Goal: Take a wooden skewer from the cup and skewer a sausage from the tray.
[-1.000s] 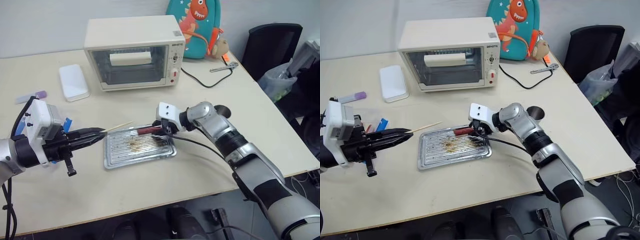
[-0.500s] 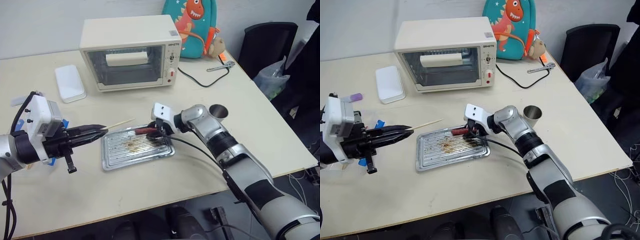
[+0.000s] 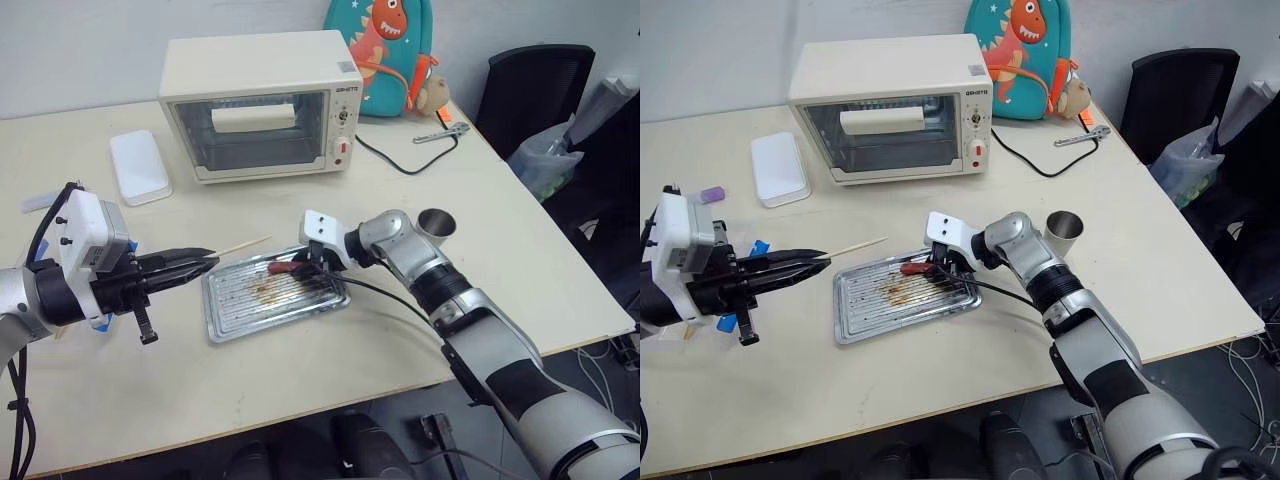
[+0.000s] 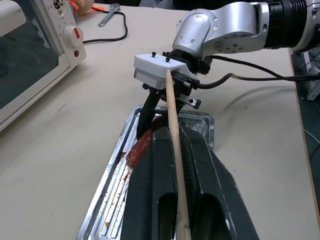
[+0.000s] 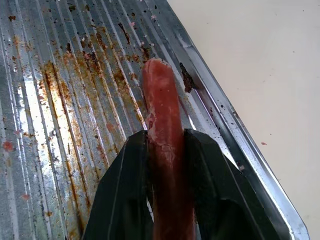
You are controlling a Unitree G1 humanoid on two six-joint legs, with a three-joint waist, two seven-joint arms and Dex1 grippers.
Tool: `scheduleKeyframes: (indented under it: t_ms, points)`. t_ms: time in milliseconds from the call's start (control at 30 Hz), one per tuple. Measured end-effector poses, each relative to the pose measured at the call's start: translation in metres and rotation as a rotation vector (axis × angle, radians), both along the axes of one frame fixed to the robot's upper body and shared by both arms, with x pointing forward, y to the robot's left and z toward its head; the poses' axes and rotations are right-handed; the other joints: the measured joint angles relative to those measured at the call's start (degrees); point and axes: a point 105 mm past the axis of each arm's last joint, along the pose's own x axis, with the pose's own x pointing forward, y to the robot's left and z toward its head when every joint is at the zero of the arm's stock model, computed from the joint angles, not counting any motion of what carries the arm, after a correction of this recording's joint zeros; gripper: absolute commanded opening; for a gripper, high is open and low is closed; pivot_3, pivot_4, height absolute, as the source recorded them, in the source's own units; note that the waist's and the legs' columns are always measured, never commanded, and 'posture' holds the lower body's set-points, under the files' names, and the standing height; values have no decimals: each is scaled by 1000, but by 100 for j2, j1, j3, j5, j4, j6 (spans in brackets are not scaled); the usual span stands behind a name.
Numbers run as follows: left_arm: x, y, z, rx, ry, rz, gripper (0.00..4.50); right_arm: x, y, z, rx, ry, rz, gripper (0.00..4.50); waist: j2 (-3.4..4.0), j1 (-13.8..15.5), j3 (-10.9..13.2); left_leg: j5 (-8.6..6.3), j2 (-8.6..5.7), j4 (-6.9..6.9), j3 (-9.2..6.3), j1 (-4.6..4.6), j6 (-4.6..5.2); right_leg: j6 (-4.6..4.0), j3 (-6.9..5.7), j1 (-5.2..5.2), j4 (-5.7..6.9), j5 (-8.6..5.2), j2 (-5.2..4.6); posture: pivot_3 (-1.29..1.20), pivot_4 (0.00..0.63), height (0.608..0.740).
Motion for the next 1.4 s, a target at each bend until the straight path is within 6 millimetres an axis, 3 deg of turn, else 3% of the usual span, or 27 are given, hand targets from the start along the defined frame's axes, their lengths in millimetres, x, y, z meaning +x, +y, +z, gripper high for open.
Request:
scheduleKeyframes:
  t_ms: [733,833,1400]
  points:
    - [8,1,2,-8,-19,-3,0,-1,0,-1,23,1,-15,1218,0,-2,0,0,0,15,-2,0,0,0,-4,1,12,0,0,0,150,740]
    - [9,2,1,-11,-16,-3,0,-1,0,-1,23,1,-14,769,0,-2,0,0,0,15,-2,0,0,-1,-5,1,13,0,0,0,150,740]
    - [12,0,0,-5,-13,-17,0,-8,-1,6,10,-9,20,769,0,6,0,-1,-1,21,-7,-1,-1,-2,-7,1,24,-1,-1,0,150,740]
